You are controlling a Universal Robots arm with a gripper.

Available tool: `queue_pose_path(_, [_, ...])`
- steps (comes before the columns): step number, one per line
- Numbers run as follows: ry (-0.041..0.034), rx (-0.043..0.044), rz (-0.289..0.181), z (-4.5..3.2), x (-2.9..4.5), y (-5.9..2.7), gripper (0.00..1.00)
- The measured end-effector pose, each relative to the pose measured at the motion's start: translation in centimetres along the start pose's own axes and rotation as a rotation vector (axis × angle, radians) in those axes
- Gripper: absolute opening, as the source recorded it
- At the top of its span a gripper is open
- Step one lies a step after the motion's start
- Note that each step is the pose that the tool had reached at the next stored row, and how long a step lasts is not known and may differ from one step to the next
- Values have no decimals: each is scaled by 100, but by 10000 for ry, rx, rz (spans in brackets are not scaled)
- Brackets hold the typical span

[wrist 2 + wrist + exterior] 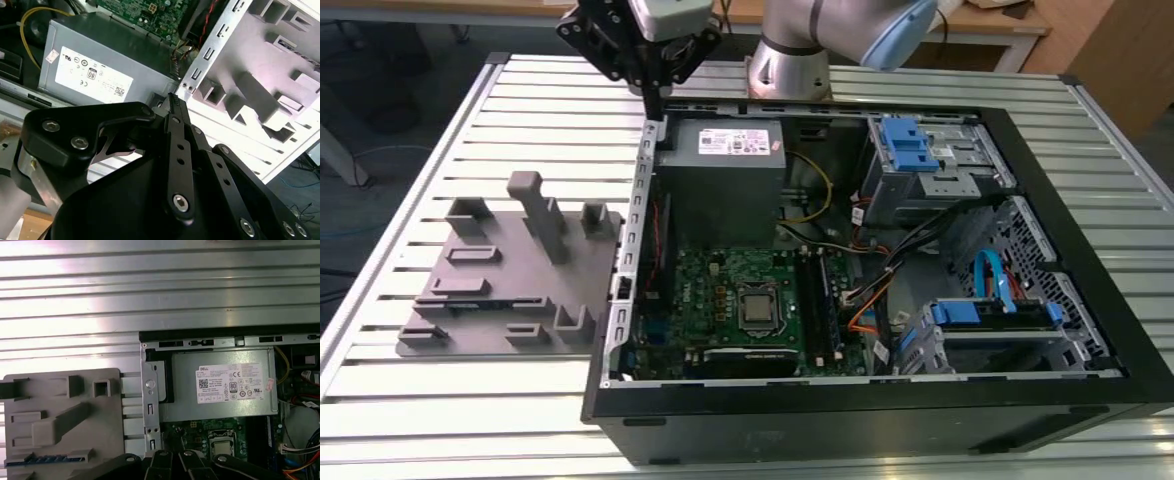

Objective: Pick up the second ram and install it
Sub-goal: 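Reach for the second ram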

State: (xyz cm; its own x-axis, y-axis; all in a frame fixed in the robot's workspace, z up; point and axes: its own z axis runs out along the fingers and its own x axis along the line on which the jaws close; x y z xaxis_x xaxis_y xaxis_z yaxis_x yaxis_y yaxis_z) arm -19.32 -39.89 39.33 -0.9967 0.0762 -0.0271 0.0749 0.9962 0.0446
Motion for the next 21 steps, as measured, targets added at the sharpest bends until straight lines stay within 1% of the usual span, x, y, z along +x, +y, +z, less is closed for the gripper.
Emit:
queue_pose_path(11, [0, 1, 0, -5, 173, -13, 7])
queue_pose_path(18, [-1, -1, 1, -9, 332, -25, 7])
queue_pose_path(21, [0, 0, 0, -10, 383, -29, 7])
